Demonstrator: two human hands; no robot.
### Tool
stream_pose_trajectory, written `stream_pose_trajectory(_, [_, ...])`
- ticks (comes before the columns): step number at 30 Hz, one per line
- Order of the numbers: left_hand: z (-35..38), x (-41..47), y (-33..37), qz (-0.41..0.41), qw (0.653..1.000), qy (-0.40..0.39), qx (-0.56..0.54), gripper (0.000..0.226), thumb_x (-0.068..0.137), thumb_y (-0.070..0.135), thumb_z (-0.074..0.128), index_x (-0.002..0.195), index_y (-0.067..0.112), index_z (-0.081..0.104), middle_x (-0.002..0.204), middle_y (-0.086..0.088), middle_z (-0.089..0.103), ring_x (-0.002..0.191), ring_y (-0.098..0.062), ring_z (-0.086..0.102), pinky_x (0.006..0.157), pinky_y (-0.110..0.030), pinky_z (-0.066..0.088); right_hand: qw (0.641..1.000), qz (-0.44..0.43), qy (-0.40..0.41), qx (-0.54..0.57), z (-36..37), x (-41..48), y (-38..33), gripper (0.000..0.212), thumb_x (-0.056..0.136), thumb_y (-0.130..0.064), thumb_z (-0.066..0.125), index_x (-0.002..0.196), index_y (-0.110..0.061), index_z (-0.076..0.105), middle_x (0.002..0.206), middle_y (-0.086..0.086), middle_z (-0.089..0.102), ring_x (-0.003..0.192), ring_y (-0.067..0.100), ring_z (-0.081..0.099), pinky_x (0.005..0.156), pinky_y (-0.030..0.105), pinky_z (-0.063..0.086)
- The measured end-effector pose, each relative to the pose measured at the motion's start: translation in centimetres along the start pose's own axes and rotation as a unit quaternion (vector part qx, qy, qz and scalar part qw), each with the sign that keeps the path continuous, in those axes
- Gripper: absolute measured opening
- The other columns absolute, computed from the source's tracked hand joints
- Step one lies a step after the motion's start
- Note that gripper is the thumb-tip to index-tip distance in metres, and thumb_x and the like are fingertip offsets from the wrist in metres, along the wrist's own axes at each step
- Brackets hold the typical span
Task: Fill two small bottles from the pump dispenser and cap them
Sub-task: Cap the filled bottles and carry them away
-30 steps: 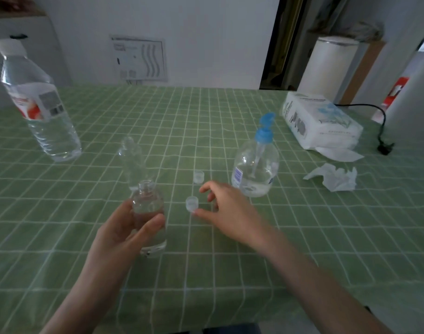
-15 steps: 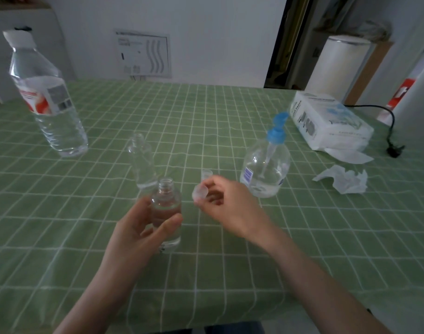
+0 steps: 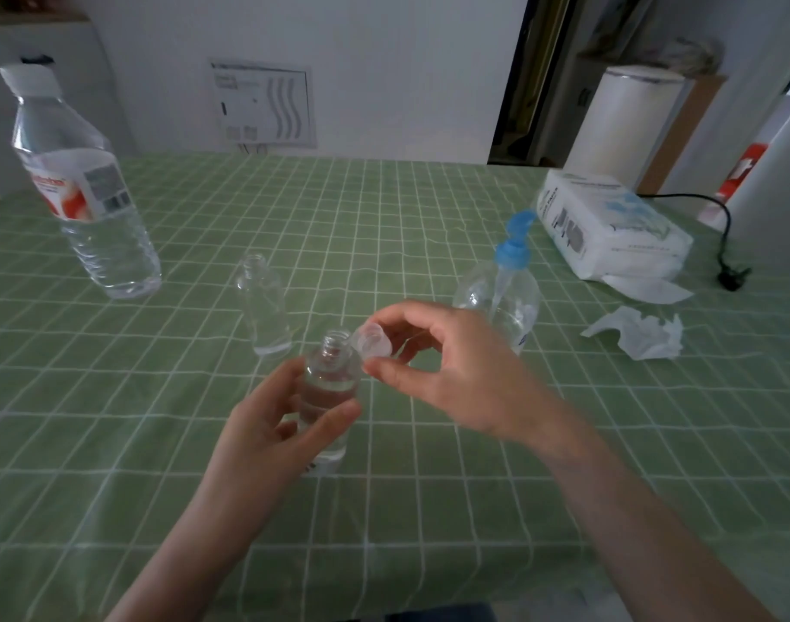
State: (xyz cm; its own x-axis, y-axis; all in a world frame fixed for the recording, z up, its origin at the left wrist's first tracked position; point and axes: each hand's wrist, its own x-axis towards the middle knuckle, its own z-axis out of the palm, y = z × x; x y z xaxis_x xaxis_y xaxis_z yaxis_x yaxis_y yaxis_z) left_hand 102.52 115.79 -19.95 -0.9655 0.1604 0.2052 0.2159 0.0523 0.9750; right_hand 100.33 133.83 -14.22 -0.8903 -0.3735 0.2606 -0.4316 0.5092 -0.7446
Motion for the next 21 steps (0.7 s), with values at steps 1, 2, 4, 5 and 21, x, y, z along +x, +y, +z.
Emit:
stream_pose_trajectory(1, [0.0,0.0,0.0,0.000,1.000,0.001,0.001,0.034,0.057,0.048,0.071,0.091,0.042,0.067,0.093,0.002,0.072,0.083,-0.016,0.067,0.074,-0.031,0.052,1.000,-0.003,-0.007,-0.008,-0.1,0.0,-0.1,0.024,0.085,-0.020,0.069,0.108,-0.016,0.065,0.099,-0.007,0.069,0.088,0.005,0.063,0.083,0.025,0.052])
stream_pose_trajectory(2, [0.0,0.0,-0.1,-0.001,1.000,0.000,0.000,0.035,0.057,0.048,0.071,0.092,0.042,0.068,0.093,0.001,0.072,0.084,-0.019,0.067,0.075,-0.033,0.052,1.000,-0.005,-0.012,-0.012,-0.2,0.0,-0.2,0.025,0.085,-0.020,0.068,0.109,-0.016,0.065,0.101,-0.008,0.069,0.089,0.003,0.063,0.084,0.024,0.052])
stream_pose_trajectory(4, [0.0,-0.1,-0.1,-0.005,1.000,-0.001,-0.001,0.036,0.058,0.047,0.071,0.093,0.041,0.068,0.094,-0.001,0.072,0.087,-0.024,0.066,0.077,-0.035,0.052,1.000,-0.008,-0.018,-0.007,-0.4,0.0,-0.3,0.027,0.085,-0.016,0.068,0.112,-0.015,0.065,0.102,-0.008,0.070,0.090,0.001,0.063,0.087,0.020,0.051])
stream_pose_trajectory(5, [0.0,-0.1,-0.1,-0.005,1.000,-0.002,0.002,0.036,0.058,0.048,0.071,0.093,0.041,0.068,0.094,-0.001,0.072,0.087,-0.023,0.067,0.077,-0.034,0.052,1.000,-0.007,-0.019,0.002,-0.4,0.0,-0.4,0.029,0.085,-0.014,0.068,0.114,-0.014,0.065,0.104,-0.007,0.070,0.091,0.001,0.064,0.088,0.019,0.051])
stream_pose_trajectory(21, [0.3,0.0,0.3,-0.011,0.998,-0.007,0.059,0.025,0.062,0.050,0.076,0.083,0.040,0.066,0.085,0.008,0.072,0.070,-0.004,0.064,0.066,-0.029,0.046,0.998,-0.016,-0.034,0.053,-1.3,0.6,-1.5,0.029,0.085,-0.007,0.066,0.114,-0.011,0.063,0.107,-0.002,0.068,0.098,0.007,0.065,0.093,0.026,0.051])
